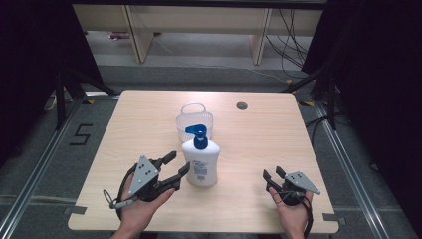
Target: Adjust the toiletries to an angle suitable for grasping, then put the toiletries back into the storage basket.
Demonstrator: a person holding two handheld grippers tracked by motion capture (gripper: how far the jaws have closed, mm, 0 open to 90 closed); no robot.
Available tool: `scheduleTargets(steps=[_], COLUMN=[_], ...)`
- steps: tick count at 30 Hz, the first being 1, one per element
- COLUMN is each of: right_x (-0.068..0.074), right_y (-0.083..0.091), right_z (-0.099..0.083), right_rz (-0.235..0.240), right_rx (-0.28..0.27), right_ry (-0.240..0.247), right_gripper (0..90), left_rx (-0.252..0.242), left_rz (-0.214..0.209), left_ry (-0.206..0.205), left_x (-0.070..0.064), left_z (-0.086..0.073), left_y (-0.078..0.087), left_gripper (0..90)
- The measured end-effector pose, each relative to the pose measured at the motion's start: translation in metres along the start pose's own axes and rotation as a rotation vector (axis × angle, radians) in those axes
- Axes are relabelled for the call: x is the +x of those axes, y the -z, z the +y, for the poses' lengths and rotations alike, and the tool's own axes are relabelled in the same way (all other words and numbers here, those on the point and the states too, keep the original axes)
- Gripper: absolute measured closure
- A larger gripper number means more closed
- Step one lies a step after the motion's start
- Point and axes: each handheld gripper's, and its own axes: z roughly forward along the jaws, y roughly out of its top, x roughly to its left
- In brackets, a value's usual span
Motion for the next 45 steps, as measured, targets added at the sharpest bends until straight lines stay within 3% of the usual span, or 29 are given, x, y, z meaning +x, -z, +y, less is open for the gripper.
scheduleTargets(steps=[6, 7, 9, 10, 11, 12, 13, 17, 18, 20, 25, 30, 31, 32, 35, 36, 38, 39, 42, 44, 45], right_x=[-0.001, -0.003, 0.000, -0.002, -0.002, 0.000, -0.003, -0.002, -0.001, -0.003, -0.002, -0.003, -0.001, -0.004, -0.001, -0.002, 0.000, -0.002, -0.002, -0.002, -0.003], right_y=[-0.003, -0.004, -0.005, -0.006, -0.007, -0.005, -0.007, -0.008, -0.009, -0.010, -0.012, -0.010, -0.010, -0.009, -0.011, -0.011, -0.011, -0.011, -0.012, -0.011, -0.012], right_z=[0.001, 0.001, 0.001, 0.002, 0.002, 0.003, 0.003, 0.003, 0.003, 0.004, 0.003, 0.004, 0.004, 0.005, 0.004, 0.004, 0.004, 0.004, 0.005, 0.005, 0.005], right_rz=[0.013, -0.001, 0.002, 0.004, 0.022, -0.003, 0.002, 0.017, -0.012, 0.019, -0.003, 0.008, -0.004, -0.007, -0.009, -0.013, -0.013, -0.021, -0.009, -0.007, -0.006], right_rx=[0.012, -0.004, -0.001, -0.002, 0.005, 0.032, 0.006, 0.010, 0.020, 0.021, 0.001, 0.009, 0.021, 0.026, 0.018, 0.023, 0.031, 0.027, 0.030, 0.034, 0.030], right_ry=[-0.020, 0.001, -0.039, -0.006, -0.023, -0.035, 0.017, 0.003, -0.013, 0.000, 0.024, 0.001, -0.035, 0.005, -0.007, 0.029, 0.000, 0.019, 0.009, 0.011, 0.017], right_gripper=[42.7, 42.5, 42.3, 42.3, 42.1, 41.9, 41.4, 39.7, 39.2, 38.5, 36.4, 35.2, 34.9, 34.9, 35.0, 35.0, 35.0, 35.0, 35.0, 34.9, 34.9], left_rx=[-0.017, -0.021, -0.022, -0.017, -0.021, -0.023, -0.023, -0.024, -0.023, -0.023, -0.022, -0.017, -0.014, -0.014, -0.006, -0.005, -0.001, -0.001, -0.006, -0.009, -0.004], left_rz=[0.031, 0.037, 0.041, 0.042, 0.047, 0.051, 0.052, 0.053, 0.055, 0.061, 0.094, 0.109, 0.116, 0.119, 0.122, 0.124, 0.125, 0.125, 0.125, 0.129, 0.132], left_ry=[0.020, 0.022, 0.025, 0.019, 0.020, 0.020, 0.022, 0.029, 0.029, 0.025, 0.018, 0.013, 0.023, 0.019, 0.006, -0.002, -0.004, -0.004, 0.007, -0.009, 0.012], left_x=[0.002, 0.002, 0.001, 0.001, 0.000, -0.001, -0.002, -0.006, -0.007, -0.009, -0.016, -0.019, -0.022, -0.023, -0.026, -0.028, -0.030, -0.030, -0.036, -0.036, -0.038], left_z=[0.009, 0.010, 0.011, 0.013, 0.015, 0.015, 0.016, 0.018, 0.019, 0.021, 0.030, 0.035, 0.039, 0.040, 0.043, 0.045, 0.047, 0.047, 0.051, 0.052, 0.053], left_y=[-0.004, -0.004, -0.004, -0.004, -0.004, -0.004, -0.005, -0.011, -0.012, -0.016, -0.026, -0.034, -0.036, -0.037, -0.039, -0.042, -0.045, -0.045, -0.052, -0.054, -0.057], left_gripper=[40.6, 40.7, 40.8, 40.8, 40.7, 40.8, 41.0, 41.4, 41.6, 42.0, 42.6, 43.6, 43.8, 43.9, 44.3, 44.3, 44.5, 44.6, 45.3, 45.5, 45.8])
